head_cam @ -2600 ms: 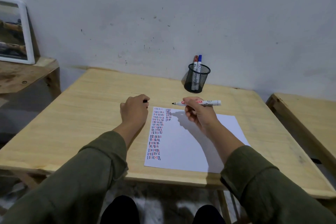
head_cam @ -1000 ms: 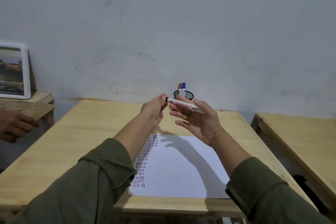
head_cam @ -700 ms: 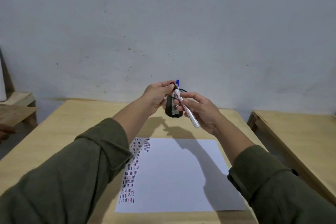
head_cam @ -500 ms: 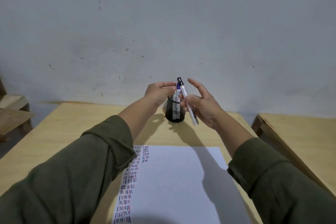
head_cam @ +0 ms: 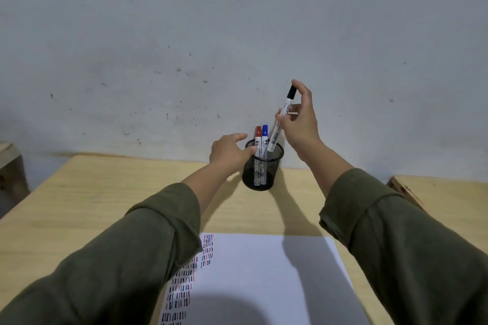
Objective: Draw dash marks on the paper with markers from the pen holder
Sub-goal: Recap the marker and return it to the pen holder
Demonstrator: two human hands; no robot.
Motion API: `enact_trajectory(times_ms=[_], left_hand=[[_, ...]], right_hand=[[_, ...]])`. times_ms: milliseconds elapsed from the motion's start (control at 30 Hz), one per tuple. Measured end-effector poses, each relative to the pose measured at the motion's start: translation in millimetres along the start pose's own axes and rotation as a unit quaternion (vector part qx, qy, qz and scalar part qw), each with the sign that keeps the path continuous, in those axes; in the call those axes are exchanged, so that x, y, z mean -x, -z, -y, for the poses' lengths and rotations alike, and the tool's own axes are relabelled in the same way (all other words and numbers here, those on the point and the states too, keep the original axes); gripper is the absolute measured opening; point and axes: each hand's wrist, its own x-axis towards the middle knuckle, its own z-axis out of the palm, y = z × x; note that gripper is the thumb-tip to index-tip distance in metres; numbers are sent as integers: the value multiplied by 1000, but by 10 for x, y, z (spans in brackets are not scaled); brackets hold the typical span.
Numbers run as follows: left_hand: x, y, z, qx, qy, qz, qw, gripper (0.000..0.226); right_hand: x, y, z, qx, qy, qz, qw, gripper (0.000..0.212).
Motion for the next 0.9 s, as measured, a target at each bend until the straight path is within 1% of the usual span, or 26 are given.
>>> enact_trajectory(times_ms=[67, 200, 467, 633, 733, 800, 900], left_hand=[[-16, -43, 16, -19, -14, 6, 1000, 53], [-37, -97, 50, -45, -30, 9, 999, 48], [-51, -114, 71, -20, -32, 3, 999, 47], [-62, -134, 85, -11, -27, 1, 1000, 47], [-67, -145, 85, -2, -23, 3, 1000, 49], [-70, -151, 90, 1, -20, 5, 1000, 51], [-71, -158, 97, 1, -18, 5, 1000, 50]], right_hand=[[-16, -21, -51, 56, 13, 10, 998, 67], [-9, -45, -226, 134, 5, 61, 989, 66], [10, -61, -472, 206, 5, 115, 972, 66], [-49, -79, -561, 252, 39, 116, 960, 58], [-76, -83, -605, 262, 49, 107, 958, 60], [-86, -102, -607, 296, 70, 107, 947, 60], [-123, -142, -595, 341, 101, 119, 927, 53]])
